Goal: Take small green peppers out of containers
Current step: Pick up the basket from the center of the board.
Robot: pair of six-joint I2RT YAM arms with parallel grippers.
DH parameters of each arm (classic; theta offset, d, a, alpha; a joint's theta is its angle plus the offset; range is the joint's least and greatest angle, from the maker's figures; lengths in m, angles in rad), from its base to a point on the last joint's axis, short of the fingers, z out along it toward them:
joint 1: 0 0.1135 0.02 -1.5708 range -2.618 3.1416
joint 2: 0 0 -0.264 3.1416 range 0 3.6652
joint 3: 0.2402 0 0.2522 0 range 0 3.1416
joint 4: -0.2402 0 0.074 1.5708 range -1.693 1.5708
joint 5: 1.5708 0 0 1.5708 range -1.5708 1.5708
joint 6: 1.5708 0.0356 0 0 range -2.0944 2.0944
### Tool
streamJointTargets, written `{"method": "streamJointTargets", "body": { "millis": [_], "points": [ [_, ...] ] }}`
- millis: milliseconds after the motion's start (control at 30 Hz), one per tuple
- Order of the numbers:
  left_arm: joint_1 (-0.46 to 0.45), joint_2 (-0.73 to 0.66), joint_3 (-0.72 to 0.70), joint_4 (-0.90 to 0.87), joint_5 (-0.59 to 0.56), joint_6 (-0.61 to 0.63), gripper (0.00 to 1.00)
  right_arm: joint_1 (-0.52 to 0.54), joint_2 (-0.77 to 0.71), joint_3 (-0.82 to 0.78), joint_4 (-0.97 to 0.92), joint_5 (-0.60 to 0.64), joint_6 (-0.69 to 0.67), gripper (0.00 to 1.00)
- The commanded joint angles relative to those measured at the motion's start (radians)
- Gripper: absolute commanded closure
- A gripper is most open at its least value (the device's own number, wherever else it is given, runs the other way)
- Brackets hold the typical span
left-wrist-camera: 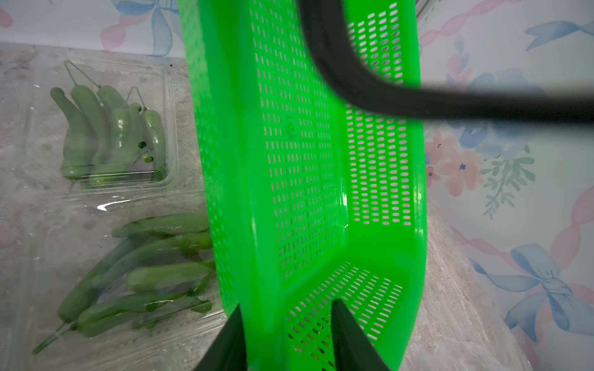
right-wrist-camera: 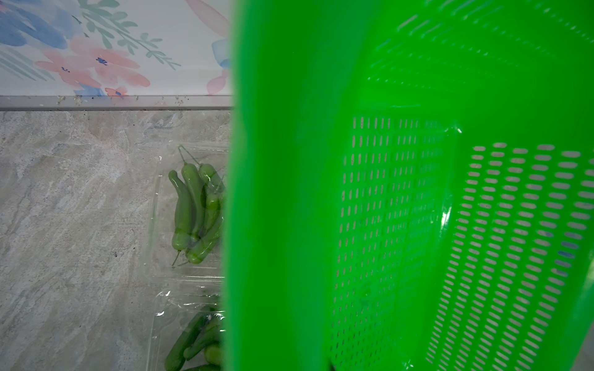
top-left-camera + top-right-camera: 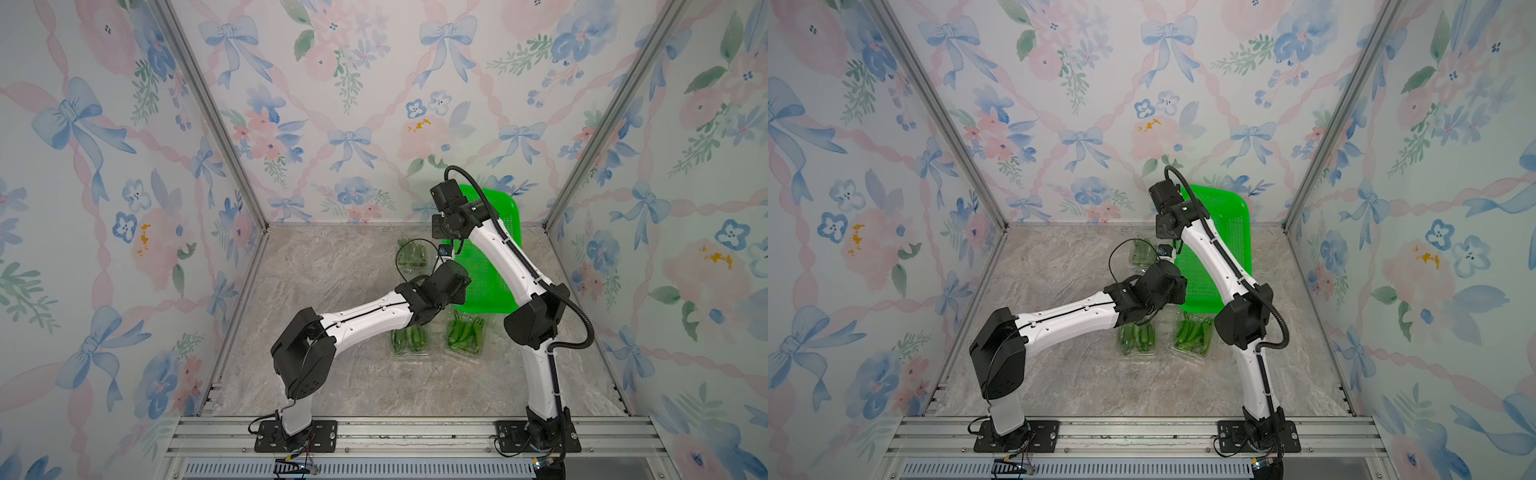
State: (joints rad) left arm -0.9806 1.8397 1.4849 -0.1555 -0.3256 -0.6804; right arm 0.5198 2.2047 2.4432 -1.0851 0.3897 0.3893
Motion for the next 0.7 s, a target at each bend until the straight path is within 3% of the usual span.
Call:
{"method": "streamJointTargets", "body": {
  "millis": [0,533,667],
  "points": [
    [-0.005,0.008,0.031,0.010,0.007,0.020,0.62,0.010,-0.043,-0.003,0.024,0.008,-0.006,1.00],
    [0.001,0.017,0.062,0.011,0.061,0.093,0.83,0.013,-0.120,-0.117,0.106,0.010,-0.044,0.99],
    [0.008,0.012,0.063,0.010,0.074,0.109,0.86,0.012,-0.141,-0.156,0.133,0.010,-0.050,0.90]
  ]
}}
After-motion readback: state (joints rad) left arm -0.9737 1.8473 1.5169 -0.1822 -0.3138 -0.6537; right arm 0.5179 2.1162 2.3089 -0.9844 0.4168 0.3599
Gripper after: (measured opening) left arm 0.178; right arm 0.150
